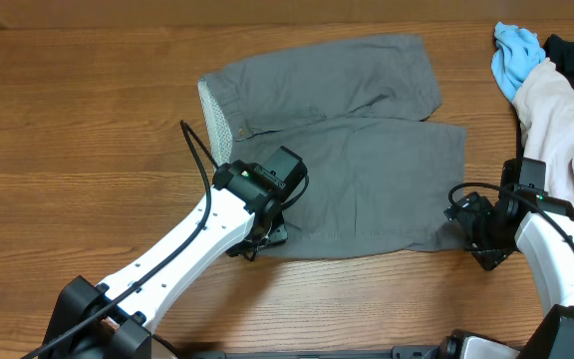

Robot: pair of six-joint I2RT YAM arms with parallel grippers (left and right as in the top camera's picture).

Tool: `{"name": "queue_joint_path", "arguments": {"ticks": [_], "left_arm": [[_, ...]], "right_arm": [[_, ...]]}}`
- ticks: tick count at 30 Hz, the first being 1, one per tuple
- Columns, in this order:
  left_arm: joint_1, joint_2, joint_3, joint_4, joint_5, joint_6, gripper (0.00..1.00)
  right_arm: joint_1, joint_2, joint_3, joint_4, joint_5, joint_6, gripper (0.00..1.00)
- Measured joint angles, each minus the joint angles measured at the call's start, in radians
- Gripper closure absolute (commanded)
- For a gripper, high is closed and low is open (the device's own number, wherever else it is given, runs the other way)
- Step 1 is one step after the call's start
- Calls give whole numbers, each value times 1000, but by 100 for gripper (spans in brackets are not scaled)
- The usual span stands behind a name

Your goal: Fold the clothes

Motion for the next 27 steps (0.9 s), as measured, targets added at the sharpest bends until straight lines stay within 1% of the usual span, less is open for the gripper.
{"name": "queue_joint_path", "arguments": {"ticks": [1, 2, 3, 5, 7, 9, 12, 14, 17, 22, 27], "left_arm": [[0, 0, 0, -13, 0, -28, 51], [0, 0, 0, -46, 0, -90, 50], [0, 0, 0, -66, 0, -126, 51], [0, 0, 0, -126, -1, -264, 54], [0, 0, -1, -183, -1, -418, 45], [0, 0, -3, -232, -2, -570, 44], [0, 0, -10, -221, -17, -708, 45], [0, 0, -21, -180, -27, -762, 47], [0, 0, -67, -94, -37, -812, 49], [1, 0, -148, 9, -50, -845, 50], [13, 0, -169, 35, -84, -850, 48]], "right_arm": [[0, 0, 0, -2, 0, 0, 14], [0, 0, 0, -3, 0, 0, 14], [0, 0, 0, -3, 0, 1, 14], [0, 0, 0, -7, 0, 3, 14], [0, 0, 0, -13, 0, 3, 14], [0, 0, 0, -22, 0, 3, 14], [0, 0, 0, -29, 0, 3, 15], [0, 0, 0, -31, 0, 5, 15], [0, 0, -2, -26, -1, 15, 15], [0, 0, -31, 27, -23, 37, 18], [0, 0, -41, 55, -29, 52, 18]]}}
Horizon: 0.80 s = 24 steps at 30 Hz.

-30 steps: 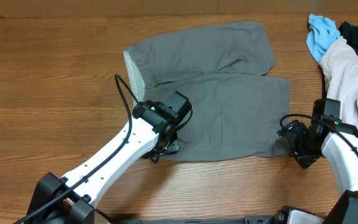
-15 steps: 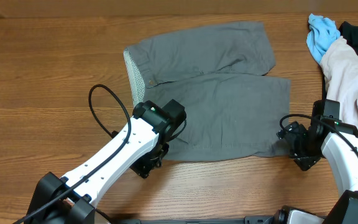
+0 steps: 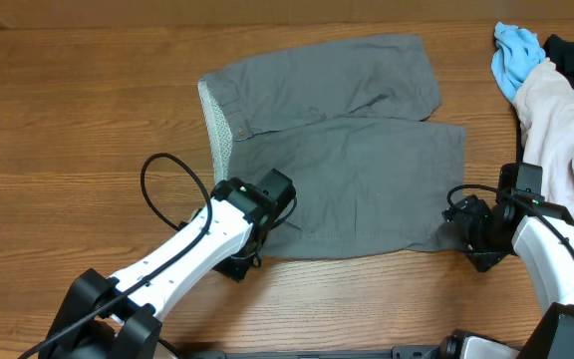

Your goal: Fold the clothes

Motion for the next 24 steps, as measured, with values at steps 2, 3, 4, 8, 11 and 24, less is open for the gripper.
{"name": "queue_joint_path", "arguments": {"ticks": [2, 3, 4, 8, 11, 24], "left_arm": [[2, 0, 0, 0, -28, -2, 47], [2, 0, 0, 0, -42, -2, 46], [2, 0, 0, 2, -55, -3, 45], [2, 0, 0, 24, -98, -9, 50], [2, 0, -3, 75, -113, 12, 47], [2, 9, -13, 135, -114, 155, 30]], "right_arm": [[0, 0, -2, 11, 0, 3, 18], [0, 0, -6, 21, 0, 5, 19], [0, 0, -12, 32, -1, 8, 19], [0, 0, -53, 84, -1, 34, 22], [0, 0, -76, 104, 0, 43, 23], [0, 0, -77, 132, 19, 54, 44]]}}
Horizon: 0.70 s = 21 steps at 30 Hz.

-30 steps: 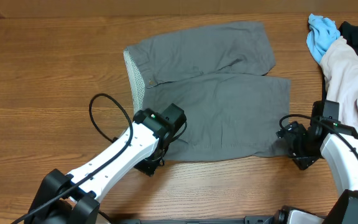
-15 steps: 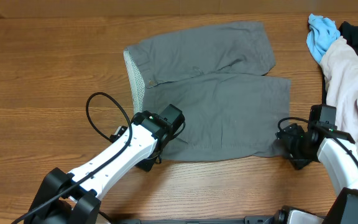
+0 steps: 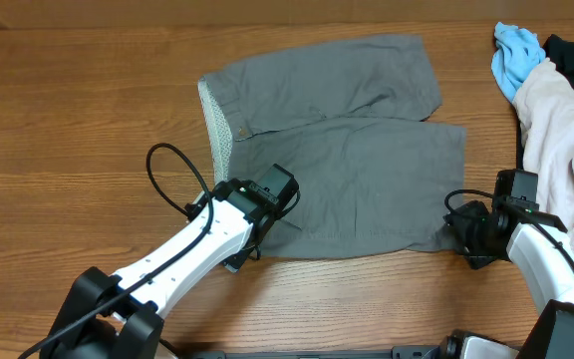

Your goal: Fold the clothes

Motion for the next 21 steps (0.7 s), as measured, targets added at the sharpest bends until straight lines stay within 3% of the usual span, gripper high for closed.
{"name": "queue_joint_path", "arguments": {"ticks": [2, 8, 15, 21], "left_arm": [[0, 7, 0, 3, 10, 14, 29], [0, 9, -2, 33, 32, 76, 26], [0, 9, -2, 34, 42, 110, 26], [0, 9, -2, 35, 72, 133, 22]], "right_arm": [[0, 0, 0, 7, 1, -1, 53], [0, 0, 0, 28, 9, 5, 53], [0, 0, -19, 47, 12, 6, 74], [0, 1, -50, 69, 14, 5, 74]]}}
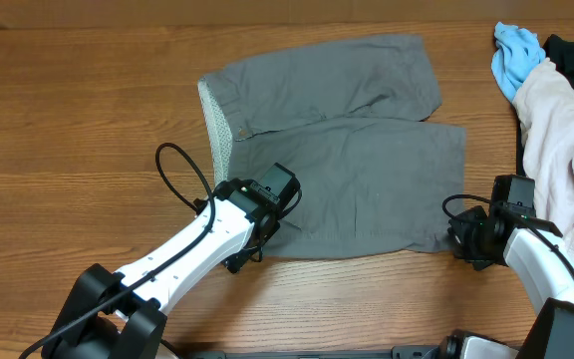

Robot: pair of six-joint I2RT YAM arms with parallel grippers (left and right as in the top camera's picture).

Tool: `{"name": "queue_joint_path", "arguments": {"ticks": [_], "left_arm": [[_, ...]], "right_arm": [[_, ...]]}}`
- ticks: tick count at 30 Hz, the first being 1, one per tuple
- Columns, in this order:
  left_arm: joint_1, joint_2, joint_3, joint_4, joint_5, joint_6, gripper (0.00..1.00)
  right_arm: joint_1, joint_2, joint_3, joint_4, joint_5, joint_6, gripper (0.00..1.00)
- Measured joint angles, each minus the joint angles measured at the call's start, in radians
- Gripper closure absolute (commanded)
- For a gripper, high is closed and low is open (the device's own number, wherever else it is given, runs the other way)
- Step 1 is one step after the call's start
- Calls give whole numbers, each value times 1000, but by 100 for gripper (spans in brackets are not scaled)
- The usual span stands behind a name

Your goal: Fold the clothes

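Grey shorts (pixel 357 170) lie flat on the wooden table (pixel 68 120), with the waistband and its pale mesh lining (pixel 217 125) at the left and the two legs pointing right. My left gripper (pixel 251 243) sits at the near-left corner of the shorts, its fingers hidden under the wrist. At the near-right hem corner is my right gripper (pixel 459 237), touching the cloth edge. This view does not show whether either holds the fabric.
A pile of other clothes lies at the right edge: a beige garment (pixel 566 130), a light blue cloth (pixel 516 55) and a black piece. The left arm's black cable (pixel 172 165) loops over the table, left of the shorts.
My right gripper has shifted a little left and nearer, tight against the hem corner. The left gripper has barely moved; its cable loop sits slightly further right.
My left gripper first lay on the shorts' near edge, right of the waistband corner. Then it was further left and nearer, at that corner, where it has stayed. My right gripper began just off the right hem and has edged closer each time. The shorts have not changed shape.
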Motion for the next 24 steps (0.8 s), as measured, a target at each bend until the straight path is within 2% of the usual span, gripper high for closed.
{"name": "queue_joint_path", "arguments": {"ticks": [3, 10, 11, 12, 13, 15, 16, 18, 22, 23, 24], "left_arm": [[0, 0, 0, 2, 5, -2, 23], [34, 0, 0, 9, 6, -84, 30], [45, 0, 0, 14, 9, -91, 30], [56, 0, 0, 19, 14, -90, 31], [69, 0, 0, 23, 22, -84, 31], [103, 0, 3, 23, 42, -14, 32], [121, 0, 8, 22, 51, 34, 31], [172, 0, 36, 8, 73, 172, 30], [269, 0, 116, 6, 122, 470, 27], [291, 0, 130, 8, 137, 541, 28], [311, -1, 139, 10, 153, 610, 34]], "right_arm": [[0, 0, 0, 6, 0, 0, 74], [0, 0, -1, 6, -3, 0, 72], [0, 0, -1, 6, -4, 0, 69], [0, 0, -1, 6, -5, 1, 61], [0, 0, -1, 7, -5, 5, 47], [0, -2, 0, 11, -20, 4, 15], [2, -4, 6, 13, -27, -1, 8], [2, -4, 26, -13, -33, -12, 4], [0, -2, 66, -120, -25, -35, 2], [0, -1, 81, -135, -25, -39, 2], [0, 0, 105, -151, -25, -47, 2]]}}
